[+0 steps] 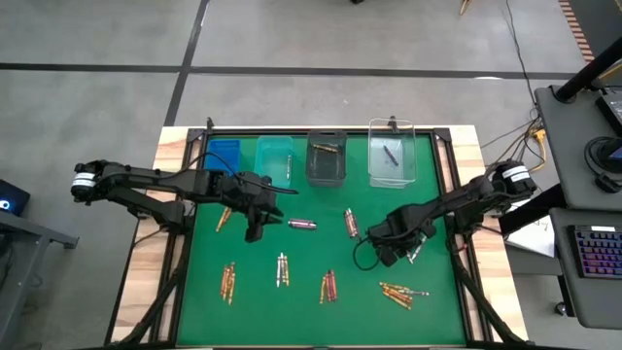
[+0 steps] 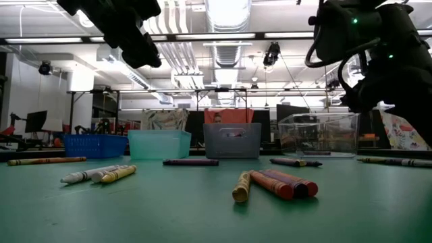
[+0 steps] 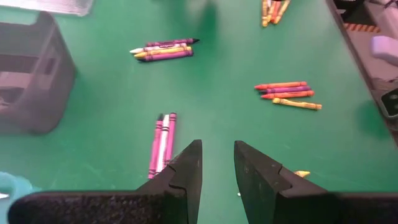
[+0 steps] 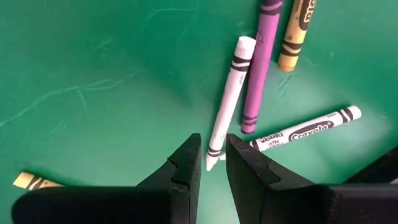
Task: Sort crayons
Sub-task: Put the white crayon into the light blue bin
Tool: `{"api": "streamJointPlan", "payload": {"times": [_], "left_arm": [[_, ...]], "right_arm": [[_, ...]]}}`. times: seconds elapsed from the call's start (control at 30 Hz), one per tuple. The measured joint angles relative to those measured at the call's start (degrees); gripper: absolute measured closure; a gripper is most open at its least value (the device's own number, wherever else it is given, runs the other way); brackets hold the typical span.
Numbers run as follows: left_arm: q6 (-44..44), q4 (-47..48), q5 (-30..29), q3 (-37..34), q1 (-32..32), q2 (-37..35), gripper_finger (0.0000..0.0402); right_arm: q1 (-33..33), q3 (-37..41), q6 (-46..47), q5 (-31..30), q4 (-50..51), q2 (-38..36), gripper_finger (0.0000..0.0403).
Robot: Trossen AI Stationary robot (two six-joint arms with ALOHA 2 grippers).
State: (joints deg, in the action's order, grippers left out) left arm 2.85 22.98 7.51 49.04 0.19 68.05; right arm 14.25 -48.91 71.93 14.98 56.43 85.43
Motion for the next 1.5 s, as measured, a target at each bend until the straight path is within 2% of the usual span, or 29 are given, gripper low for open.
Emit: {"api": "streamJointPlan", "payload": {"times": [0.4,1.5], "left_arm": [[-0.8,-0.6,-1.1,0.0,0.0,0.0,0.0326],[-0.8,-1.0,-1.1,0.0,0.0,0.0,0.0326]], "right_arm": [[0.5,0.4,2.7,-2.6,-0.4,0.2,0.0339],[0.6,4.7,0.8,-4.9,-8.5,0.1,0.0345]]}}
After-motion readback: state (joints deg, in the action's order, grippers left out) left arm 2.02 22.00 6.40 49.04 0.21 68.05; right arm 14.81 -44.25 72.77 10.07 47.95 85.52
